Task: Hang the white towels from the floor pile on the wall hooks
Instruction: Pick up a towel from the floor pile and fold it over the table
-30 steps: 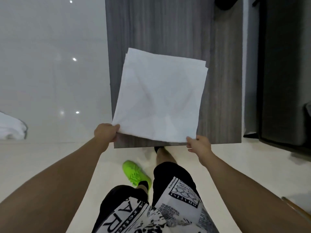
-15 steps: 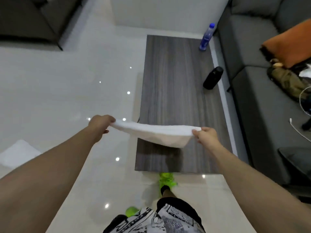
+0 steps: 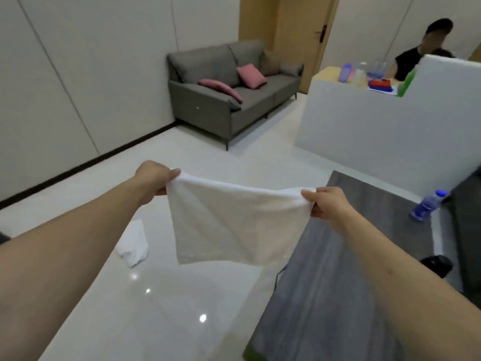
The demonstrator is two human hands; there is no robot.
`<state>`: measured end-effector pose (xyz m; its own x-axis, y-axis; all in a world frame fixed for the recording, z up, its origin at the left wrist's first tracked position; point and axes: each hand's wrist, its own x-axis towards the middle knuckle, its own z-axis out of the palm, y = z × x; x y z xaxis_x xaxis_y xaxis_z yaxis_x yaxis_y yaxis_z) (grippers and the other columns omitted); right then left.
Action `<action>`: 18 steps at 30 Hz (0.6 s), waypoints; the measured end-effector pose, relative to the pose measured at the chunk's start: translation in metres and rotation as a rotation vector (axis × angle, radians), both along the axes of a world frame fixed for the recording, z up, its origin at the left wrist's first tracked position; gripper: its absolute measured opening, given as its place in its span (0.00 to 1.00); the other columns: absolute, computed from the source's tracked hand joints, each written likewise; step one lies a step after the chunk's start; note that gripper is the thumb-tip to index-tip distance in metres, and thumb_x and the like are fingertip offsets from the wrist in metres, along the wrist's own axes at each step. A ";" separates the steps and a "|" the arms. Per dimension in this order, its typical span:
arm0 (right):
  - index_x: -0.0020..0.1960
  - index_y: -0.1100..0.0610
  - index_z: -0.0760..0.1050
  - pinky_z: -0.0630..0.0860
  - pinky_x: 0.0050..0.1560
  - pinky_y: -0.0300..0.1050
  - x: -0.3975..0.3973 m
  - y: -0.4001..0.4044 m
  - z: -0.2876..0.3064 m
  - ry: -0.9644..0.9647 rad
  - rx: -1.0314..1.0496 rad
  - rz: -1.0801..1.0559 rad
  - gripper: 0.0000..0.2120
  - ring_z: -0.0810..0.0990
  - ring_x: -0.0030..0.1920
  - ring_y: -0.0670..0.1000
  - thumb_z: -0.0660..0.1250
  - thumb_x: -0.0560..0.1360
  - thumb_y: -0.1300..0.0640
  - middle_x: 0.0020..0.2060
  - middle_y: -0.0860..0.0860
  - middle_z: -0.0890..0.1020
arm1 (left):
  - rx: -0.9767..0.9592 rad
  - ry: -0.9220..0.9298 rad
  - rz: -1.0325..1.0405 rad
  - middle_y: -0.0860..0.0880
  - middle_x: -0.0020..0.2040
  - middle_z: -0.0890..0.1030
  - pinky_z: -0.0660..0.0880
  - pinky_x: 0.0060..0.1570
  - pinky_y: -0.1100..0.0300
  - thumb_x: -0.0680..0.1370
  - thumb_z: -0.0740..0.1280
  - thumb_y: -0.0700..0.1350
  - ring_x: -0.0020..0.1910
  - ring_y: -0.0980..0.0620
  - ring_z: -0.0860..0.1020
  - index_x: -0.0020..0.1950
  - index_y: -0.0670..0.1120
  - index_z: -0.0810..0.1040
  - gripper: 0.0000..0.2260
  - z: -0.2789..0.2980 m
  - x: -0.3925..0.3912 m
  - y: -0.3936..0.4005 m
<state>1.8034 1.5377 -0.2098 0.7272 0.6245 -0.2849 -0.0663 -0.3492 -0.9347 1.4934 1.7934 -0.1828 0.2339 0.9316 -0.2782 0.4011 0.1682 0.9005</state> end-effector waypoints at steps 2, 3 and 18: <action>0.40 0.63 0.78 0.79 0.31 0.40 -0.006 0.046 0.013 -0.035 0.011 0.085 0.08 0.83 0.32 0.51 0.75 0.72 0.61 0.36 0.57 0.82 | 0.037 -0.038 0.145 0.39 0.53 0.81 0.81 0.49 0.50 0.75 0.74 0.44 0.49 0.41 0.82 0.54 0.35 0.79 0.14 0.013 -0.036 0.011; 0.40 0.63 0.78 0.79 0.30 0.40 -0.010 0.069 0.018 -0.047 0.025 0.125 0.08 0.82 0.33 0.52 0.76 0.71 0.61 0.38 0.57 0.81 | 0.054 -0.062 0.206 0.40 0.54 0.81 0.80 0.50 0.50 0.74 0.75 0.43 0.50 0.42 0.81 0.56 0.37 0.80 0.14 0.019 -0.055 0.014; 0.43 0.50 0.84 0.77 0.46 0.40 -0.261 0.276 0.086 -0.382 0.253 1.032 0.08 0.82 0.46 0.45 0.80 0.67 0.53 0.43 0.47 0.84 | 0.307 0.144 0.813 0.50 0.42 0.83 0.75 0.45 0.63 0.63 0.81 0.40 0.45 0.51 0.80 0.42 0.49 0.83 0.12 0.071 -0.357 -0.077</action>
<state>1.5420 1.8136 -0.1237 -0.1576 0.9853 0.0653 0.4494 0.1305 -0.8838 1.1368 1.7164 -0.1123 -0.5525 0.8327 0.0360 0.3756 0.2102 0.9026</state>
